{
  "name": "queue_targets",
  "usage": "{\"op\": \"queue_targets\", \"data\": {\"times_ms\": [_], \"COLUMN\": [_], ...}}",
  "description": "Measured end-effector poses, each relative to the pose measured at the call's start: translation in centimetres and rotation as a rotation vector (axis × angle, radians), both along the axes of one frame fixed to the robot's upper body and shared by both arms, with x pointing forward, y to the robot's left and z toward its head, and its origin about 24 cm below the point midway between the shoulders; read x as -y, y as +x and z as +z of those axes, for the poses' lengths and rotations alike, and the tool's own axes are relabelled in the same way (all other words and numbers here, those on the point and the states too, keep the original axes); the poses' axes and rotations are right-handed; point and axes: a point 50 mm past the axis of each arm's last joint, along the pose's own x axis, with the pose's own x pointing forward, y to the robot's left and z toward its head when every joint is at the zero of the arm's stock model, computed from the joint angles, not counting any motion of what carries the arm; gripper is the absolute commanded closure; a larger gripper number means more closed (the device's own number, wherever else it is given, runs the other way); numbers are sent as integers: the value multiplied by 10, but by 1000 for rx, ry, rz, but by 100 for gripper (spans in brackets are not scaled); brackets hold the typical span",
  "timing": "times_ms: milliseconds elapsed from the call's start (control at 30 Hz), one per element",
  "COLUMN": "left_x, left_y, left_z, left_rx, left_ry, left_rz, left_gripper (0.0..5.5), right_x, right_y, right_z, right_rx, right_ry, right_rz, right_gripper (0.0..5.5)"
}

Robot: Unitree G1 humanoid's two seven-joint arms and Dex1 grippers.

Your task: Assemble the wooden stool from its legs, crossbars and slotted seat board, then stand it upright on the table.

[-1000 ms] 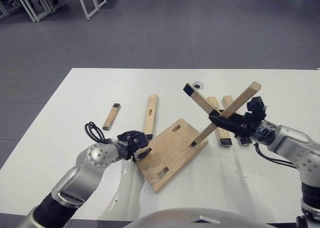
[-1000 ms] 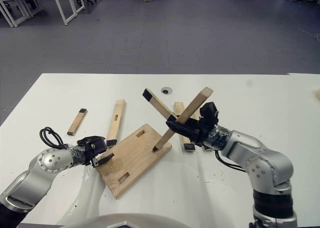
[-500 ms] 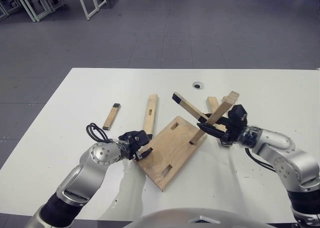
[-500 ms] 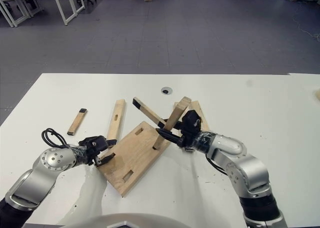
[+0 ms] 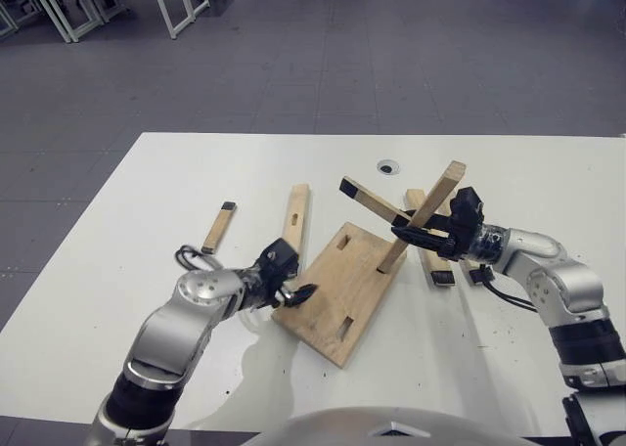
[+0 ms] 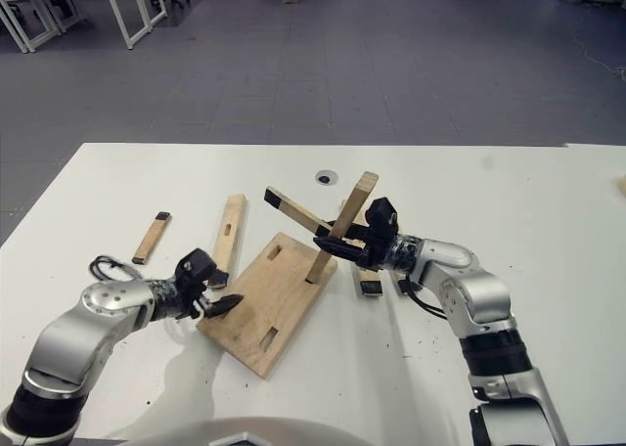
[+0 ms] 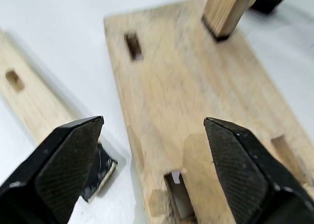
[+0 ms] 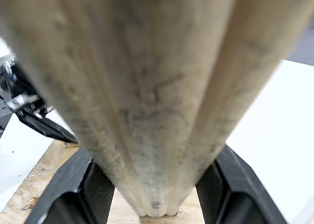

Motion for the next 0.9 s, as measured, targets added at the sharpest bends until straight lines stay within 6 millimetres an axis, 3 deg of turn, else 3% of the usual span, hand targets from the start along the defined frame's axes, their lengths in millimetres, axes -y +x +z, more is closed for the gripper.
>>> {"op": "queue_targets", "data": {"times_ms": [133,300,400,533,733,800,900], "left_x": [-14,-4,5,11,16,14,8], "left_y": [10,8,8,7,4,1,-1], "left_z": [8,7,8,5,6,4,1], "left_rx": [14,-1,3,-5,6,-9,-19], "left_ry": [5,-28,-52,-57,-73,-69,-37], "left_rz": [41,-4,-23,-36,-35,-33,-31], "left_gripper": [170,170,170,170,170,170,170], "right_x": [-4,-26,-28,-26,-22,-12,5], "right_y": [8,33,47,55,52,49,42], "right_z": [7,20,24,36,51,56,51], "right_rx": [21,75,83,102,156,175,176], "right_ry": [-7,-36,-43,-49,-60,-87,-153], "right_rz": [34,79,121,219,240,219,150], "right_gripper": [348,348,348,261,162,126,126]}}
